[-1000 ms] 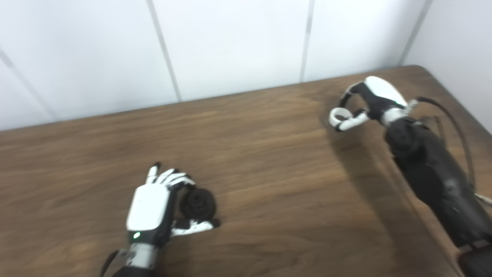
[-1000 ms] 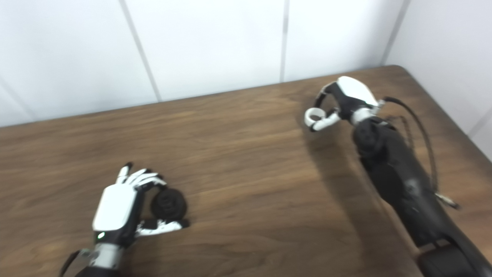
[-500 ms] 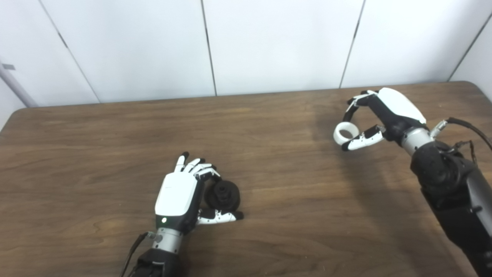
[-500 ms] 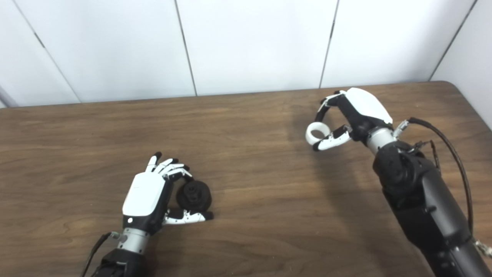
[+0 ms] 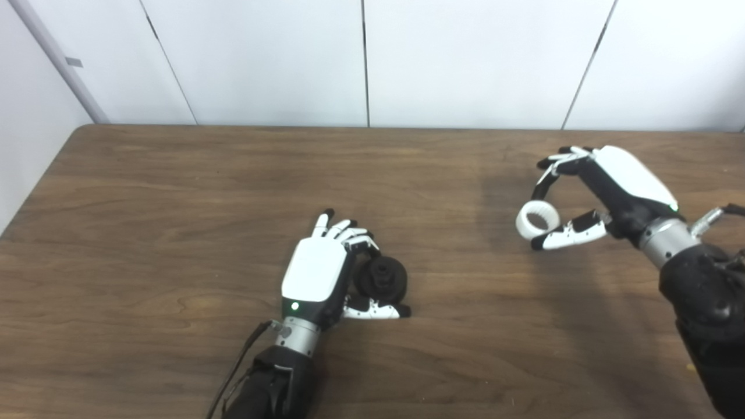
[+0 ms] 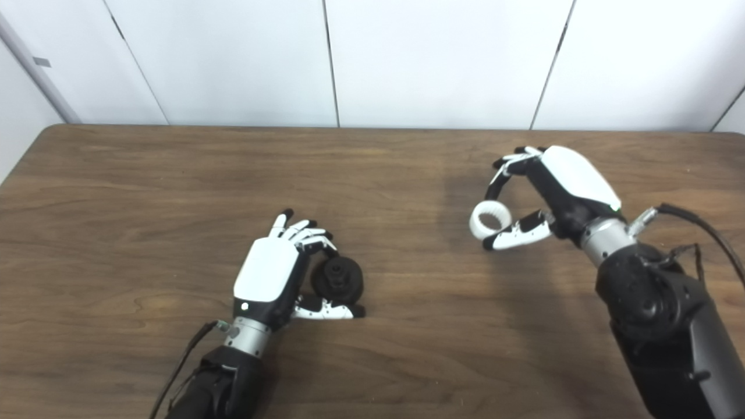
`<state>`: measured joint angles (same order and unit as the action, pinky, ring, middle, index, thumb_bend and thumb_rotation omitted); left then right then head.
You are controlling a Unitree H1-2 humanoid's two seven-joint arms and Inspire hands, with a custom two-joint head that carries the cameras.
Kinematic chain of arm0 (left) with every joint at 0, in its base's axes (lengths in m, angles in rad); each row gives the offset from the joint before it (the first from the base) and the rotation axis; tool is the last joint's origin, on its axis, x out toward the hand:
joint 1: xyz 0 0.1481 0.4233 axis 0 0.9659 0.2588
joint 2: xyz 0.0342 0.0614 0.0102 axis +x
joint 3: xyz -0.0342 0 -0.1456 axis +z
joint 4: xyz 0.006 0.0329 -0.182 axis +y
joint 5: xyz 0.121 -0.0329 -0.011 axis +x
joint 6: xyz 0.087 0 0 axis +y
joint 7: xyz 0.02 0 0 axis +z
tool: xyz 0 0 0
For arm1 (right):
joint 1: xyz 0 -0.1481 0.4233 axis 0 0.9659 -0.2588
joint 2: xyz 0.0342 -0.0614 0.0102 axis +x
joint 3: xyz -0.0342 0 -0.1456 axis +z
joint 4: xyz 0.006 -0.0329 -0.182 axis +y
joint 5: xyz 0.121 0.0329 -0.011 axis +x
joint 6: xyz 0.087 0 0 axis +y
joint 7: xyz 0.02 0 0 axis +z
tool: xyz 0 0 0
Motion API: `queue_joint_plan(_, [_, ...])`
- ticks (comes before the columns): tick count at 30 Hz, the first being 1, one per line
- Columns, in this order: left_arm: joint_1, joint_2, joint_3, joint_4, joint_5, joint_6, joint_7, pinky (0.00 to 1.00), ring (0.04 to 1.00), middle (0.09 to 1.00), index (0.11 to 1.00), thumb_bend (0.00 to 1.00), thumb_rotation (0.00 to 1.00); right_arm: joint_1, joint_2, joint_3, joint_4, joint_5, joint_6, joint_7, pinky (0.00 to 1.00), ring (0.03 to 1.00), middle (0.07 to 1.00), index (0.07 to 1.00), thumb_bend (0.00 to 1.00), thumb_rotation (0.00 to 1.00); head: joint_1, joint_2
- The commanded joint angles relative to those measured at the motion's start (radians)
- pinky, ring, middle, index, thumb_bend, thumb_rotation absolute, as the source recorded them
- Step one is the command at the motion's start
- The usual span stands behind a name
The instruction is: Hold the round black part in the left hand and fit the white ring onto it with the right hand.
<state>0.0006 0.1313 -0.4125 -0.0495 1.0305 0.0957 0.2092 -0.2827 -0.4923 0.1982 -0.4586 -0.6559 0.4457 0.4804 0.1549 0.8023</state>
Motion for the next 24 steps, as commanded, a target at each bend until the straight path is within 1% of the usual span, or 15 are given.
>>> queue_joint_plan(1, [0.082,-0.02,-0.043,0.105,-0.005,0.012,-0.008,1.0,0.864,0.75,0.483,0.53,0.06,-0.029,0.001,-0.008,-0.049,-0.008,-0.005,-0.002,1.0,0.933,0.816,0.484,0.52,0.13,-0.002,0.004])
queue_joint_plan(7, [0.078,-0.02,-0.05,0.111,0.002,0.02,0.003,1.0,0.857,0.748,0.483,0.53,0.06,-0.032,0.033,0.005,-0.083,-0.029,0.009,0.032,1.0,0.938,0.827,0.484,0.52,0.13,-0.012,0.007])
queue_joint_plan(11, [0.075,-0.018,-0.05,0.105,-0.004,0.022,-0.003,1.0,0.858,0.75,0.483,0.53,0.06,-0.038,0.058,0.02,-0.094,-0.027,-0.018,0.034,1.0,0.931,0.819,0.484,0.52,0.13,-0.036,0.014])
queue_joint_plan(15, [0.073,-0.016,-0.049,0.104,-0.006,0.025,-0.008,1.0,0.865,0.752,0.483,0.53,0.06,-0.038,0.087,0.032,-0.104,-0.035,-0.007,0.038,1.0,0.934,0.817,0.484,0.52,0.13,-0.05,0.013])
queue_joint_plan(19, [0.072,-0.013,-0.049,0.107,-0.008,0.018,-0.006,1.0,0.863,0.749,0.483,0.53,0.06,-0.033,0.115,0.047,-0.105,-0.037,-0.023,0.032,1.0,0.943,0.817,0.484,0.52,0.13,-0.06,0.011])
queue_joint_plan(24, [0.071,-0.013,-0.047,0.11,-0.006,0.023,-0.007,1.0,0.863,0.747,0.483,0.53,0.06,-0.043,0.158,0.079,-0.109,-0.044,-0.024,0.041,1.0,0.954,0.818,0.483,0.52,0.13,-0.073,0.012])
